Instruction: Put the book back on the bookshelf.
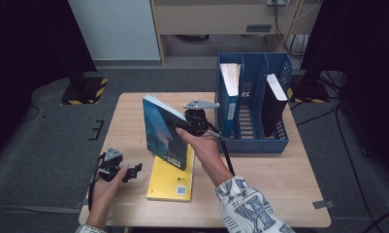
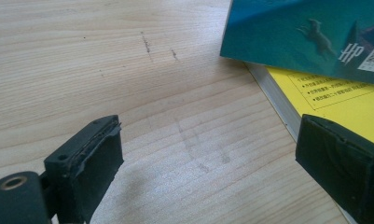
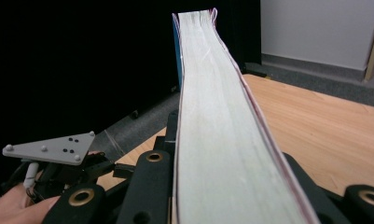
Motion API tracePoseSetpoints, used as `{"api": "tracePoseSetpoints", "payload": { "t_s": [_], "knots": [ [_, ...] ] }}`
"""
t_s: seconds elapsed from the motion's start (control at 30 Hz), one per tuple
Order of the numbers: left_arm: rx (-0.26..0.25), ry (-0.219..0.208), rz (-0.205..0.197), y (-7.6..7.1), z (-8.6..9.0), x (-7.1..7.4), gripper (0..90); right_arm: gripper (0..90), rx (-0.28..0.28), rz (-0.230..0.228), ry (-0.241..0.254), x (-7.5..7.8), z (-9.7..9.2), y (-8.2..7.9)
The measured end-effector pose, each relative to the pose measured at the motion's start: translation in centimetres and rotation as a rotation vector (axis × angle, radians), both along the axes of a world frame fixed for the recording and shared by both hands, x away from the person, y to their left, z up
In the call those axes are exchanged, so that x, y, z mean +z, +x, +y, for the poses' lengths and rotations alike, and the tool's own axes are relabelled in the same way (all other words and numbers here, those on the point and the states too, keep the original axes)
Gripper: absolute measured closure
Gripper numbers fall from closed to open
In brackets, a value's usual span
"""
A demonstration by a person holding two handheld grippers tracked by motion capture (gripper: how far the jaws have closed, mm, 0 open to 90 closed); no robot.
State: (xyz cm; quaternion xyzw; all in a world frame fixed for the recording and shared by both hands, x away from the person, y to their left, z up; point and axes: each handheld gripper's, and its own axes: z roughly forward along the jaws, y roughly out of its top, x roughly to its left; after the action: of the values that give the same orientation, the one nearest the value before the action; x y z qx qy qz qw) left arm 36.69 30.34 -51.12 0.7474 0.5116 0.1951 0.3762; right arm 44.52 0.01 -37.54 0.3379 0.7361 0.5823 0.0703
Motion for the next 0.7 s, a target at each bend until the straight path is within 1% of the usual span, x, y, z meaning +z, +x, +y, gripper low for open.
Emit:
{"api": "tracePoseSetpoints", "payload": {
  "t_s": [0.13, 0.2, 0.27, 0.33, 0.43, 0.53, 0.6, 0.67, 0.7],
  "knots": [
    [0.004, 0.005, 0.006, 0.1, 0.0, -0.1, 6.7, 73.3, -0.007, 0.023, 0.021, 0.4, -0.6, -0.1],
    [0.012, 0.018, 0.014, 0.1, 0.0, -0.2, 6.7, 73.4, -0.007, 0.032, 0.029, 0.7, -0.9, -0.2],
    [0.021, 0.033, 0.017, 0.1, 0.1, -0.3, 6.7, 73.4, -0.005, 0.038, 0.027, 0.9, -1.2, -0.2],
    [0.037, 0.043, 0.019, 0.2, 0.2, -0.4, 6.8, 73.4, -0.005, 0.04, 0.025, 1.1, -1.6, -0.2],
    [0.046, 0.046, 0.029, 0.3, 0.4, -0.6, 7.0, 73.4, -0.006, 0.039, 0.025, 1.2, -2.2, -0.4],
    [0.051, 0.074, 0.045, 0.4, 0.5, -0.9, 7.0, 73.4, -0.015, 0.034, 0.028, 1.5, -2.9, -0.5],
    [0.058, 0.083, 0.052, 0.5, 0.5, -1.0, 7.0, 73.4, -0.022, 0.031, 0.034, 1.6, -3.5, -0.6],
    [0.069, 0.074, 0.045, 0.5, 0.6, -1.1, 7.0, 73.3, -0.029, 0.03, 0.038, 1.8, -3.9, -0.7],
    [0.07, 0.087, 0.042, 0.5, 0.8, -1.1, 7.1, 73.3, -0.031, 0.028, 0.04, 1.9, -4.2, -0.7]
  ]
}}
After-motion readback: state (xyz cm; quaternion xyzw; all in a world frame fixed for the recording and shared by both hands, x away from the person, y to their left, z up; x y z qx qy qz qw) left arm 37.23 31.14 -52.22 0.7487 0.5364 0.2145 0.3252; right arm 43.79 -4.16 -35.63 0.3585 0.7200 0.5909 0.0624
